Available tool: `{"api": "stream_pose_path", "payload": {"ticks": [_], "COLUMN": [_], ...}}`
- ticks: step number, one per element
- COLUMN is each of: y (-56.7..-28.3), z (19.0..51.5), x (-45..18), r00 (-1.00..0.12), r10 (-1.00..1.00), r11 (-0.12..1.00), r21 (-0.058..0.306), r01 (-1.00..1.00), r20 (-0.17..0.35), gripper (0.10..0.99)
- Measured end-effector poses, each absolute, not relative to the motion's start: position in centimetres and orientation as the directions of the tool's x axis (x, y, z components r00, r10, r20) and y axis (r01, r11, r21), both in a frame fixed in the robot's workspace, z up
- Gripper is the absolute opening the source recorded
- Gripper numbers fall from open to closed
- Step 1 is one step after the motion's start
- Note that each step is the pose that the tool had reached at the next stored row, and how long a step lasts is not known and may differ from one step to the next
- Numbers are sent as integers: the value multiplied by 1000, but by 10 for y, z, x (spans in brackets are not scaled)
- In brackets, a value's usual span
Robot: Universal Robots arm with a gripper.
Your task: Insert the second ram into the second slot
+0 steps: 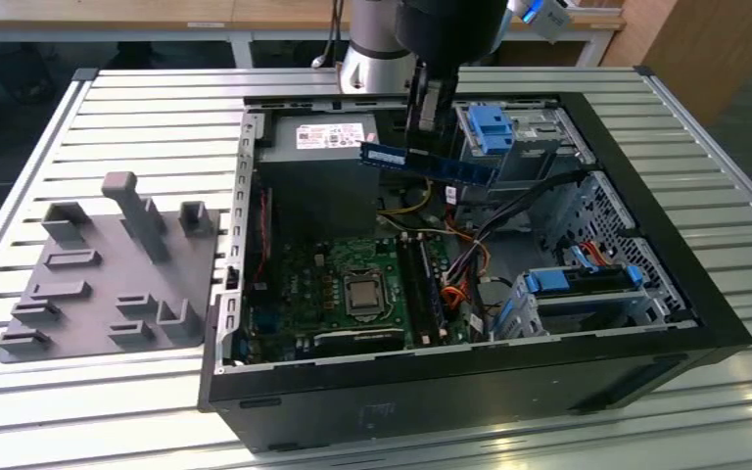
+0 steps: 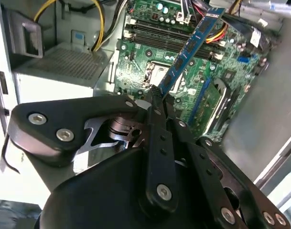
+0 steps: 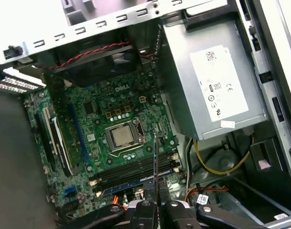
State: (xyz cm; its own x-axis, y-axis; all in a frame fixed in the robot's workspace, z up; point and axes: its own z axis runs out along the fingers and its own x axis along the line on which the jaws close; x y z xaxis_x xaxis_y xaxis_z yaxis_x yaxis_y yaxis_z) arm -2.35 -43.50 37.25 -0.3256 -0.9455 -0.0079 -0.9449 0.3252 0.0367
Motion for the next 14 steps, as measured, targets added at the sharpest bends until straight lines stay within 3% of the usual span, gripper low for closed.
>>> {"api": "stream_pose_path", "payload": {"ticks": [14], "y": [-435], "z": [369], "x": [-24], "r00": [-547], "r10": [-837], "r11": [547], "r21": [36], "r01": [-837], "r20": [-6], "gripper": [137]}}
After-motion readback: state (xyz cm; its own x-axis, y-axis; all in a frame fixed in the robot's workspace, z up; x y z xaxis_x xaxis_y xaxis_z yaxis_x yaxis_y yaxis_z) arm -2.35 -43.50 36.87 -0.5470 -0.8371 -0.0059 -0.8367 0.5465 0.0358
